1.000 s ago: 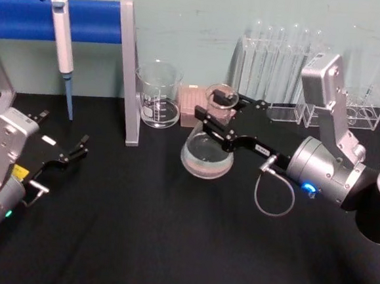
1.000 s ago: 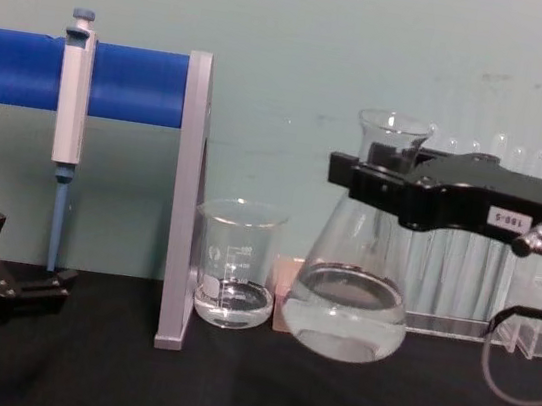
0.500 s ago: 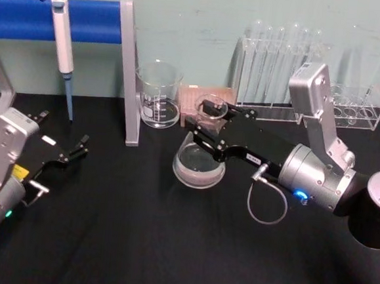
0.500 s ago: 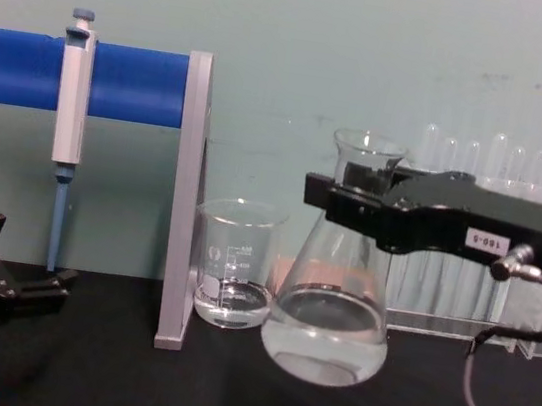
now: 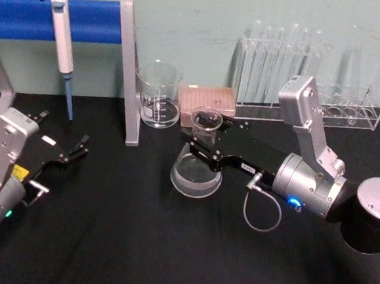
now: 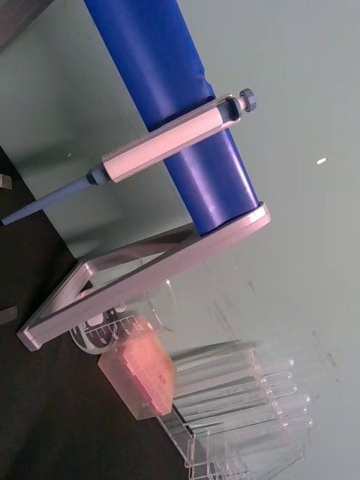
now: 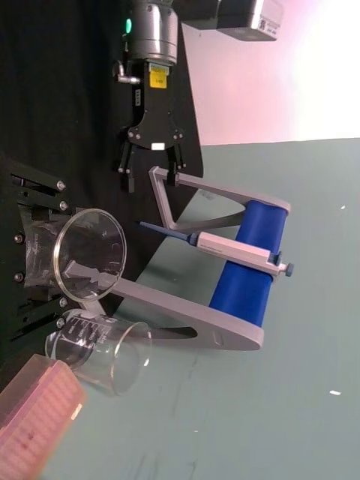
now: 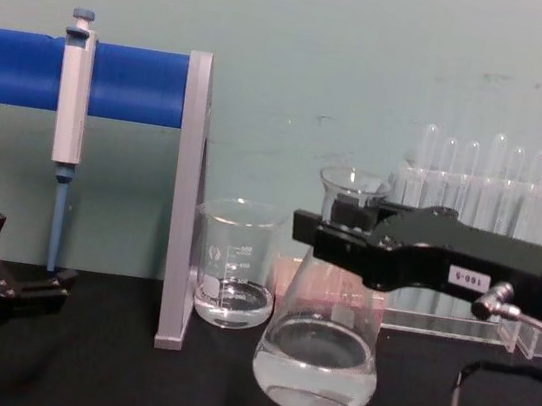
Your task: Grasp the erlenmeyer flask with one hand, shake it three times, then place it back.
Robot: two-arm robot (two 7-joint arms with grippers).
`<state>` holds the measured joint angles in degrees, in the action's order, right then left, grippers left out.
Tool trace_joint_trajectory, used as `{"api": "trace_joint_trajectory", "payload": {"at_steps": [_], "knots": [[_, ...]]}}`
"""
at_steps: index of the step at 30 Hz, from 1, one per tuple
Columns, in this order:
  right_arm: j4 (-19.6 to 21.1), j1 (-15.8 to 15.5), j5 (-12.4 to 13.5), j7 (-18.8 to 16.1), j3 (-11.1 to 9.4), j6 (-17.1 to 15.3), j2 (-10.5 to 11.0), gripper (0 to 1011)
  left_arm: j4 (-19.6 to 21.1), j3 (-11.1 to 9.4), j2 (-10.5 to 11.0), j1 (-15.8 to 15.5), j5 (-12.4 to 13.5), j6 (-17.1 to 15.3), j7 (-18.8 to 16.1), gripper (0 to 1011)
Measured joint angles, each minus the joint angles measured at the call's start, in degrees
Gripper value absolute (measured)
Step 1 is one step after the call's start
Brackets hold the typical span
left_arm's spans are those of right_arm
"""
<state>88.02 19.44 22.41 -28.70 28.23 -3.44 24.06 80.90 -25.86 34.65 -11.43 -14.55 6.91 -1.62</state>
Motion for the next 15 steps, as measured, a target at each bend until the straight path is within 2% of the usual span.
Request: {"api": "trace_joint_trajectory", "payload": {"at_steps": [15], "knots": [[-4.0,0.5,-0.5,-0.7,0.7,1.1,-1.1,453,0.0,0.0,0.0,0.0,0.0,0.0,0.0,1001]]}}
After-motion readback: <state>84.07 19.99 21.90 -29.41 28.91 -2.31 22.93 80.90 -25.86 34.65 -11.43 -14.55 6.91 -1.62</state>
